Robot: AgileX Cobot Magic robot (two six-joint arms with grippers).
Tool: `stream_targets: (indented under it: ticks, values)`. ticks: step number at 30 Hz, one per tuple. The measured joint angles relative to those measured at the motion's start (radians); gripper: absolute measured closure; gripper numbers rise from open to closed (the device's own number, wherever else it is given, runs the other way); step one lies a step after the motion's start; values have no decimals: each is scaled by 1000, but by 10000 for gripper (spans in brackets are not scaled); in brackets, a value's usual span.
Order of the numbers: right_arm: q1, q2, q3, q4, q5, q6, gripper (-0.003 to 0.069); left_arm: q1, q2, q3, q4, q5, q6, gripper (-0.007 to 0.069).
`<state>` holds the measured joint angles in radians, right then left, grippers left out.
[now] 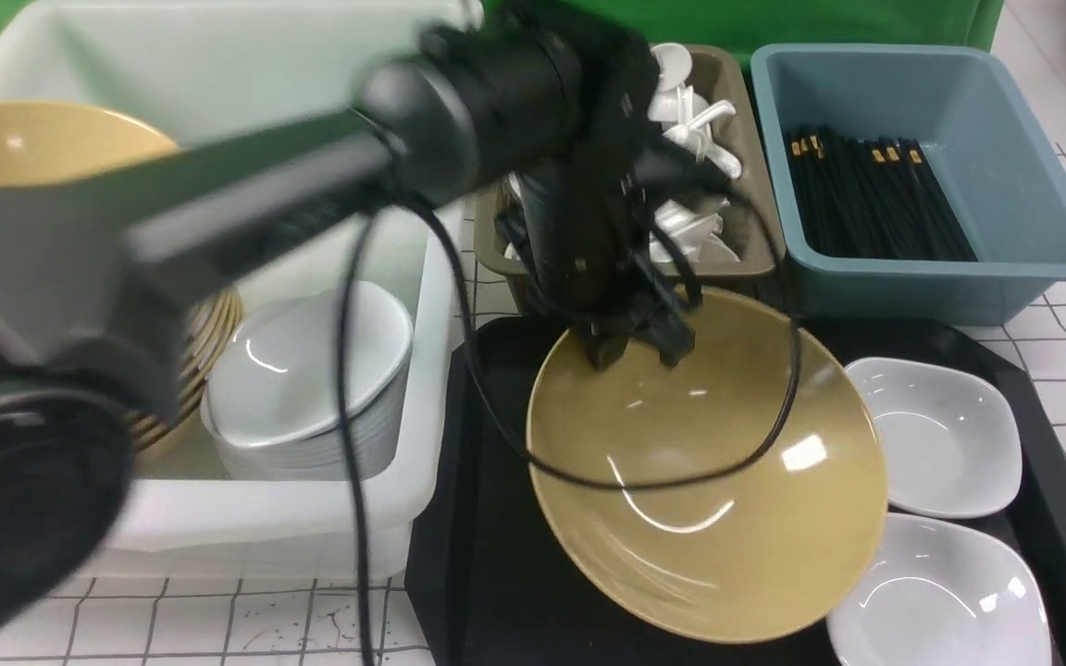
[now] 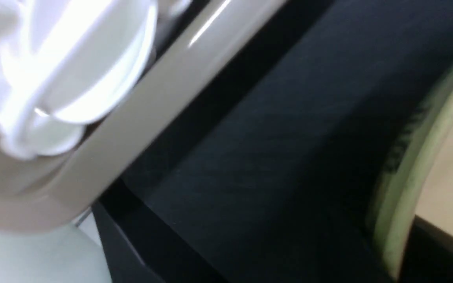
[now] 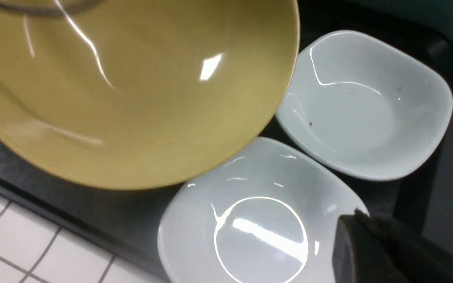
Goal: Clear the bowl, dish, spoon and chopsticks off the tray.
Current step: Use the left arm to grab the yellow noodle bowl on the left, then use the left arm to put the noodle bowl into the large storage box on the left
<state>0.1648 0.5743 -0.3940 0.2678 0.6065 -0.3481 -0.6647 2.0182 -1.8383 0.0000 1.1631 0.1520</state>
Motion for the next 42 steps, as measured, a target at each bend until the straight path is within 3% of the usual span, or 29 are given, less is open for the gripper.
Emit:
stream_targets:
  ticks: [10,18,23,24,30,33,38,42]
  values:
    - [0,0,0,1,0,0,570,103,-113,2,-269,-2,117,616]
    - [0,0,0,2,1,0,568,151,-264,10,-250,-10,121,616]
    - [0,0,0,2,1,0,565,340,-484,10,-147,22,41,617]
    - [0,0,0,3,1,0,563,463,-571,29,-118,20,15,618]
    - [0,0,1,5,-14,0,560,912,-777,235,-88,-53,-77,618]
    - [0,0,16,8,-49,6,559,1087,-795,375,-130,-128,-104,618]
    - [0,19,30,9,-89,82,552,1173,-750,535,-183,-228,-104,615]
    - [0,119,-15,11,-40,154,480,1161,-705,627,-190,-313,-92,538]
